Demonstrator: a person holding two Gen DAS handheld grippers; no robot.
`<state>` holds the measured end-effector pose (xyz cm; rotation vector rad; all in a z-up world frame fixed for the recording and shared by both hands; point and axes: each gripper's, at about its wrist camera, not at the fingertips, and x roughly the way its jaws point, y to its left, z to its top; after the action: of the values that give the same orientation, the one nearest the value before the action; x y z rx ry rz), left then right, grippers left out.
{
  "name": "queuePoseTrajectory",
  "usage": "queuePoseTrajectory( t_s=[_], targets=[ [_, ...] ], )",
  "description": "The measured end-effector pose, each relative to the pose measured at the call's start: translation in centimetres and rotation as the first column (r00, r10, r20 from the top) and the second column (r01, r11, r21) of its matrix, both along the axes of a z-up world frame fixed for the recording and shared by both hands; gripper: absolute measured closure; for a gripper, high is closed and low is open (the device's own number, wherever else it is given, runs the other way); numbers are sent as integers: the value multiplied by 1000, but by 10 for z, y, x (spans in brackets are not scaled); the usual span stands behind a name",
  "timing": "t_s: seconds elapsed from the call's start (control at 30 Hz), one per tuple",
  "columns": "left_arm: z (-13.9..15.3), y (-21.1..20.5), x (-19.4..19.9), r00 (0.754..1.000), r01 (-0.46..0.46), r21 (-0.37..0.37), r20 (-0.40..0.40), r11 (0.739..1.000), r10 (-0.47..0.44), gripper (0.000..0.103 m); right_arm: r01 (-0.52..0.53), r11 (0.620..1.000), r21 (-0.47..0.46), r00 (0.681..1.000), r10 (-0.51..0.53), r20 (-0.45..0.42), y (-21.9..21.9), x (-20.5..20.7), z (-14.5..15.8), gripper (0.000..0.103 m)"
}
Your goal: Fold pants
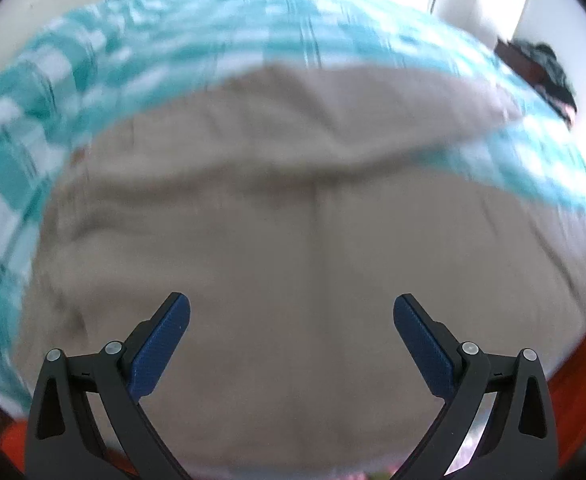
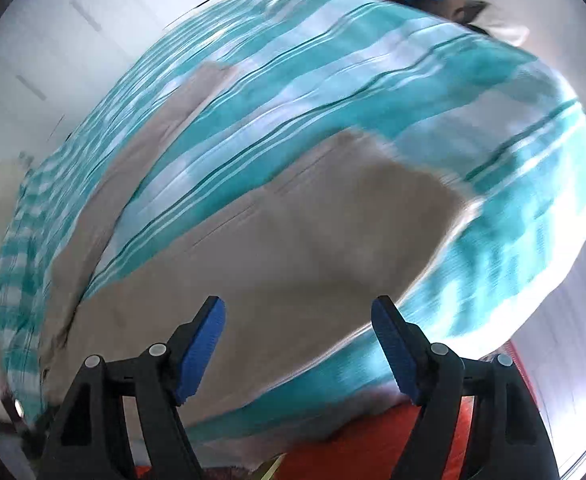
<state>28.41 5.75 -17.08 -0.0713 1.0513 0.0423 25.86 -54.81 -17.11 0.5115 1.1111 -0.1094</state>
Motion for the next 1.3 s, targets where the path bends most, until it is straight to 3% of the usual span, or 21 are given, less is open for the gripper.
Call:
queuePoseTrajectory(
  t_s=[0.13,0.23,0.27,0.37,0.43,0.5,0.57,0.67,0.77,0.83,0.87,0.9,0.93,1.03,1.07,1.17,1.23,1.27,1.3],
  targets=[
    [7,23,70,994,-72,59,91,996,67,1,-221,975,2,975,221,-9,67,22,8,28],
    [-19,52,115,983,-164,103,98,981,154,1,-403,915,-13,915,403,15,134,65,25,28],
    [-30,58,123,981,-183,116,89,976,174,1,-460,888,-17,887,461,42,160,88,36,28],
    [-83,78,127,979,-202,165,-3,965,206,1,-523,852,-4,845,519,130,208,152,60,28],
    [-98,87,114,980,-200,103,33,974,198,1,-558,829,-42,814,556,169,240,190,70,27],
    [-97,90,109,978,-206,82,56,975,202,1,-600,799,-45,780,596,190,273,243,62,26],
    [-98,88,112,978,-204,95,53,974,200,1,-612,791,-15,774,603,193,296,287,38,26],
    [-98,86,111,978,-204,97,59,974,199,1,-650,759,33,757,642,121,324,313,-8,26],
    [-97,86,111,977,-205,90,68,975,200,1,-721,685,106,685,727,-48,326,295,-66,25],
    [-98,85,109,977,-206,92,77,974,199,1,-805,578,135,580,814,-30,318,265,-63,26],
    [-99,85,110,977,-206,97,81,974,199,1,-830,540,136,541,840,-33,312,256,-57,28],
    [-100,84,110,977,-206,101,82,973,199,1,-830,542,131,543,839,-33,300,253,-48,28],
    [-100,83,110,977,-207,106,83,973,198,1,-815,568,114,570,822,-15,290,259,-39,28],
    [-99,83,110,977,-207,110,83,972,199,1,-717,692,82,697,710,102,252,303,-11,26],
    [-99,83,110,977,-207,111,82,972,199,1,-686,723,86,727,674,131,243,316,-8,26],
    [-99,83,111,977,-207,111,82,972,199,1,-556,811,181,829,527,188,217,385,-21,26],
    [-99,83,111,977,-207,111,83,972,199,1,-472,860,192,881,454,130,194,417,-43,27],
    [-99,83,111,977,-207,111,82,972,199,1,-435,886,163,900,427,83,183,429,-54,32],
    [-99,83,111,976,-207,110,83,972,199,1,-391,911,128,920,388,48,163,439,-65,56]
  ],
)
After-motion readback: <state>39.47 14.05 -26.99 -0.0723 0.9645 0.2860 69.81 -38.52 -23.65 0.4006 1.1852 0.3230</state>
